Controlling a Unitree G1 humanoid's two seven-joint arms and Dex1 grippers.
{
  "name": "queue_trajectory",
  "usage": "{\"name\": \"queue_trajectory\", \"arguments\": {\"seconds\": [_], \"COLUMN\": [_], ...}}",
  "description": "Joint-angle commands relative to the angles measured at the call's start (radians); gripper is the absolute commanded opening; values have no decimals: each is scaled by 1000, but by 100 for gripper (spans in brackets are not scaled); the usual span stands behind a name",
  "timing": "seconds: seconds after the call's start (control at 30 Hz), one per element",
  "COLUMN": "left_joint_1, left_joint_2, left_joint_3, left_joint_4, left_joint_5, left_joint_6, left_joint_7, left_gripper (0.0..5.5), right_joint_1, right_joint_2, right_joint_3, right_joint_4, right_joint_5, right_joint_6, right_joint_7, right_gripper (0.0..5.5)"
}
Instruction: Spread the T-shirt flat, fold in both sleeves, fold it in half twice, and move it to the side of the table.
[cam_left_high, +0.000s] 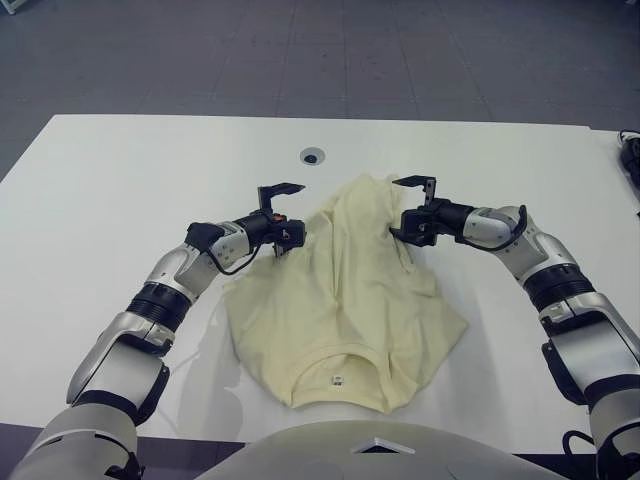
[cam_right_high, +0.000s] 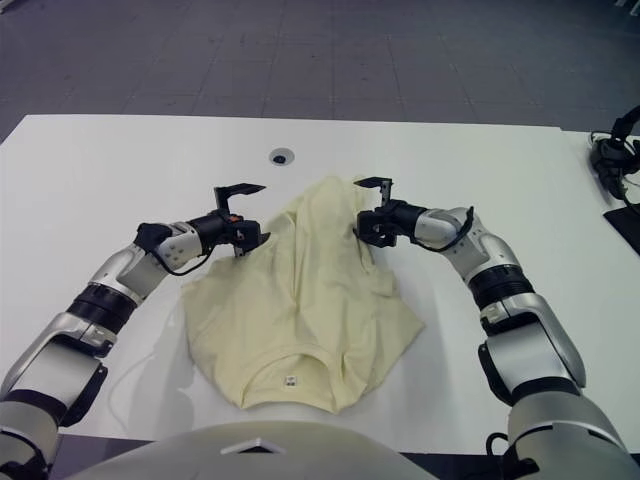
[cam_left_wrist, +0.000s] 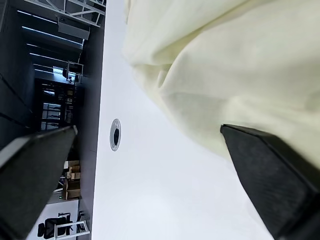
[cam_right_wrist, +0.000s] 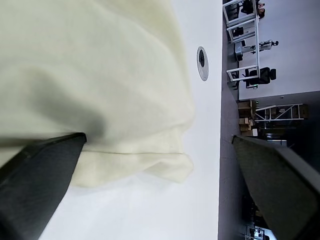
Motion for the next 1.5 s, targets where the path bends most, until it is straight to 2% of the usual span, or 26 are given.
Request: {"name": "queue_trajectory", "arguments": {"seconds": [0.03,0.17,0.33,0.43,0.5,0.6,0.7,0.77,0.87,1.1,1.27,1.5], "left_joint_1": [134,275,447,543,568,594,525,413,177,-230,-331,-337], "left_joint_2": [76,146,221,245,242,238,234,220,132,-127,-259,-402], "left_joint_3": [-3,43,146,201,203,192,211,231,225,77,-9,-106], "left_joint_4": [-41,-156,-347,-466,-525,-626,-663,-612,-446,72,319,546], "left_joint_5": [15,4,10,1,14,-12,-44,-51,-64,48,66,108], "left_joint_6": [-17,-1,67,106,121,132,148,156,162,76,-31,-78], "left_joint_7": [-29,-21,22,23,10,-46,-93,-101,-73,81,121,171], "left_gripper": [537,537,537,537,537,537,537,537,537,537,537,537], "right_joint_1": [101,196,455,620,684,621,504,462,419,407,467,449], "right_joint_2": [-103,-218,-348,-354,-350,-277,-232,-238,-254,-285,-324,-317], "right_joint_3": [25,-28,-130,-175,-193,-253,-309,-330,-349,-314,-300,-296], "right_joint_4": [34,-63,-363,-616,-721,-705,-622,-599,-573,-528,-521,-457], "right_joint_5": [-35,16,240,558,663,648,602,582,546,403,336,248], "right_joint_6": [1,9,73,171,212,239,235,238,248,261,260,245], "right_joint_7": [70,92,220,354,395,322,251,251,254,269,304,249], "right_gripper": [540,540,540,540,540,540,540,540,540,540,540,540]}}
